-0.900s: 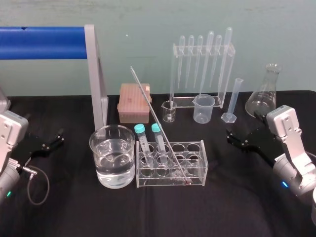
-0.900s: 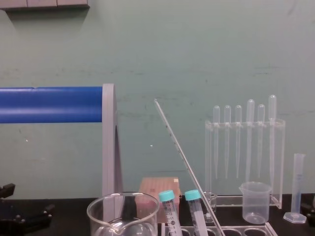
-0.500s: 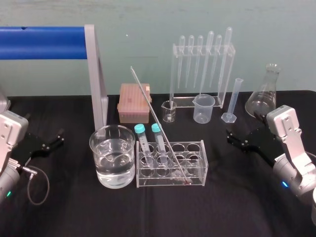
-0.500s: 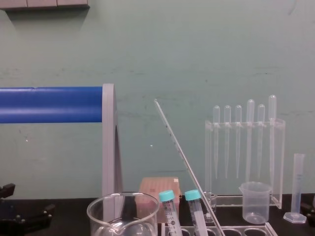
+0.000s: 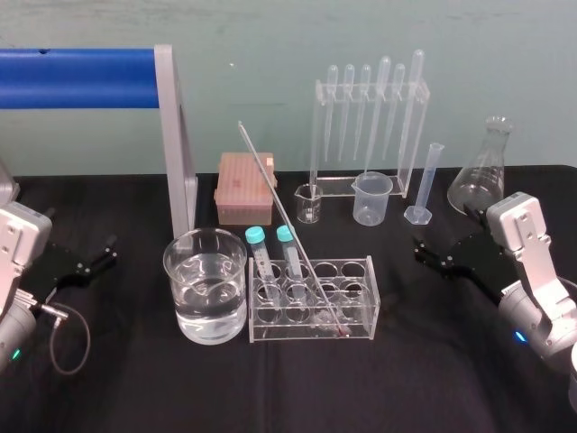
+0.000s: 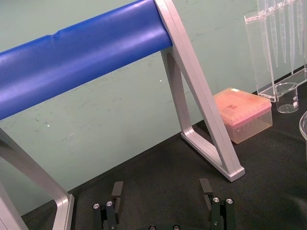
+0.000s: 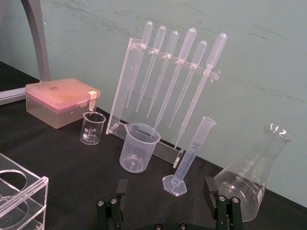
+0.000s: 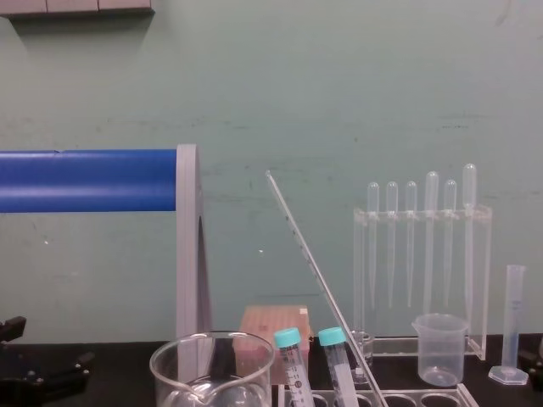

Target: Hold the thermometer with one hand and immerse one end into the beaker, then reinsert it into the test tube rack.

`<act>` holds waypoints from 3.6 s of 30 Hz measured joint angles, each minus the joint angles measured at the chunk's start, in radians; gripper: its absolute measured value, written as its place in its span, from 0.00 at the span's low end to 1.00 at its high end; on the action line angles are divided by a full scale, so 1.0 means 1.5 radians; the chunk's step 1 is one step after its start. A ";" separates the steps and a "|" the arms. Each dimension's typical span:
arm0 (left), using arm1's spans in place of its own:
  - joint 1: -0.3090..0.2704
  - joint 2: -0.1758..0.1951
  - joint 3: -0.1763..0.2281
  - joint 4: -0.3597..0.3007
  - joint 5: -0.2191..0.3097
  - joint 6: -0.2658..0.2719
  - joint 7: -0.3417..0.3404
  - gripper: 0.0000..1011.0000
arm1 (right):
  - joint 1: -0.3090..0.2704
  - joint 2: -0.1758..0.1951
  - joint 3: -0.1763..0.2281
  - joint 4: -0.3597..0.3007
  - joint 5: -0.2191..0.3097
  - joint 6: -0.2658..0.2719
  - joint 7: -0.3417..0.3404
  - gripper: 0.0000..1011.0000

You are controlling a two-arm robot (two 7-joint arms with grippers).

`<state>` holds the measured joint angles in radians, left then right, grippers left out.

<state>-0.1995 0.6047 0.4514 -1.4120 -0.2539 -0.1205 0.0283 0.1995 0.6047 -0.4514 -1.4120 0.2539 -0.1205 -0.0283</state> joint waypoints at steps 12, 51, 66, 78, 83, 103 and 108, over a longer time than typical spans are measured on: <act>0.000 0.000 0.000 0.000 0.000 0.000 0.000 1.00 | 0.000 0.000 0.000 0.000 0.000 0.000 0.000 0.99; 0.000 0.000 0.000 0.000 0.000 0.000 0.000 1.00 | 0.122 0.011 -0.014 -0.151 0.292 0.255 0.396 0.99; 0.000 0.000 0.000 0.000 0.000 0.000 0.000 1.00 | 0.250 -0.112 -0.103 -0.004 0.234 0.281 0.350 0.99; 0.000 0.000 0.000 0.000 0.000 0.000 0.000 1.00 | 0.261 -0.127 -0.108 0.009 0.218 0.278 0.349 0.99; 0.000 0.000 0.000 0.000 0.000 0.000 0.000 1.00 | 0.256 -0.122 -0.105 0.000 0.214 0.277 0.349 0.99; 0.000 0.000 0.000 0.000 0.000 0.000 0.000 1.00 | 0.243 -0.108 -0.098 -0.016 0.208 0.278 0.349 0.99; 0.000 0.000 0.000 0.000 0.000 0.000 0.000 1.00 | 0.244 -0.108 -0.098 -0.016 0.208 0.278 0.349 0.92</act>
<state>-0.1995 0.6047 0.4514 -1.4120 -0.2539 -0.1206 0.0283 0.5647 0.4423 -0.5978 -1.4358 0.5659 0.2968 0.4953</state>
